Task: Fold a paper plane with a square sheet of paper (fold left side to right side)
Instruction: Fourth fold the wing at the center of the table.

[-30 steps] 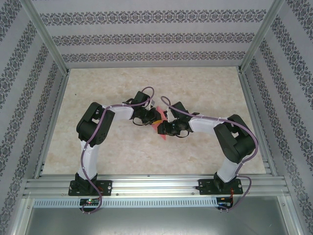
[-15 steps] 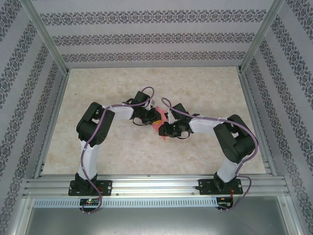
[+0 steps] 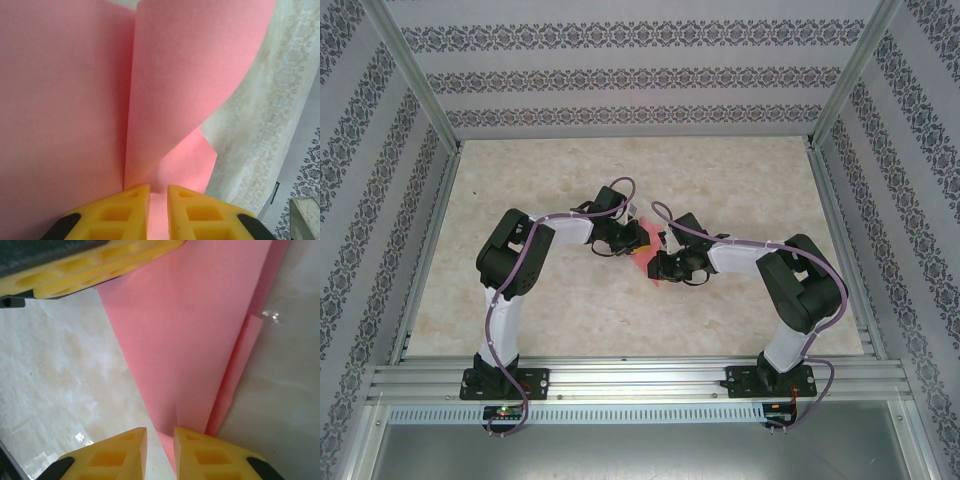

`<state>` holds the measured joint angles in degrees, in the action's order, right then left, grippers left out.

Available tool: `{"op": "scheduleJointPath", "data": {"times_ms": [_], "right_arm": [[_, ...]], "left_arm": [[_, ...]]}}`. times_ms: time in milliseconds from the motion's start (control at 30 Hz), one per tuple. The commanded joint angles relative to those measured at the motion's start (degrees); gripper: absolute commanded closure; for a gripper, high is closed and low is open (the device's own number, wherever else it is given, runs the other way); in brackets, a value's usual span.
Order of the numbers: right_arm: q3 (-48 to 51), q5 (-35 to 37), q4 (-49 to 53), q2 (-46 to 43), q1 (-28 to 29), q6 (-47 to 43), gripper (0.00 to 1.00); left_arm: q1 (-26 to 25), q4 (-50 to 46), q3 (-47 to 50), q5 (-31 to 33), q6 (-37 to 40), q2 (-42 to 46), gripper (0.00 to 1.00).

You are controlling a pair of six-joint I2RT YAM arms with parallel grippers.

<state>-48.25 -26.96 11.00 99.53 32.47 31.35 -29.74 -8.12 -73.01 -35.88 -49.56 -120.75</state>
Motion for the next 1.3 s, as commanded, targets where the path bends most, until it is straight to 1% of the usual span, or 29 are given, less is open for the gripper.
{"op": "scheduleJointPath", "data": {"times_ms": [0,167,333,667,967,1067,1200,1267], "right_arm": [[1.5,2.1,4.3,-0.5,-0.2,-1.4,0.8],[2.1,2.7,6.5,-0.3,0.0,-1.2,0.86],[4.0,2.1,7.2,-0.8,0.3,-0.2,0.89],[6.0,2.3,11.8,-2.0,1.9,-0.2,0.9],[4.7,3.1,16.6,-3.6,2.7,-1.9,0.9],[4.4,3.1,16.3,-6.9,2.2,-1.9,0.89],[5.2,0.5,11.4,-13.3,-0.4,0.2,0.87],[4.9,-0.4,9.0,-14.6,-1.2,0.9,0.86]], "left_arm": [[-0.5,-4.6,1.4,4.3,1.5,-2.1,0.81],[-0.5,-4.7,1.4,4.3,1.6,-2.2,0.81],[-0.5,-4.8,1.3,4.3,1.6,-2.3,0.81],[-0.5,-5.1,1.0,4.4,1.7,-2.4,0.81],[-0.5,-5.3,0.9,4.3,1.8,-2.4,0.81],[-0.5,-5.2,0.9,4.3,1.9,-2.4,0.81],[-0.5,-5.1,1.2,4.3,1.8,-2.3,0.81],[-0.5,-4.9,1.3,4.2,1.7,-2.3,0.81]]}}
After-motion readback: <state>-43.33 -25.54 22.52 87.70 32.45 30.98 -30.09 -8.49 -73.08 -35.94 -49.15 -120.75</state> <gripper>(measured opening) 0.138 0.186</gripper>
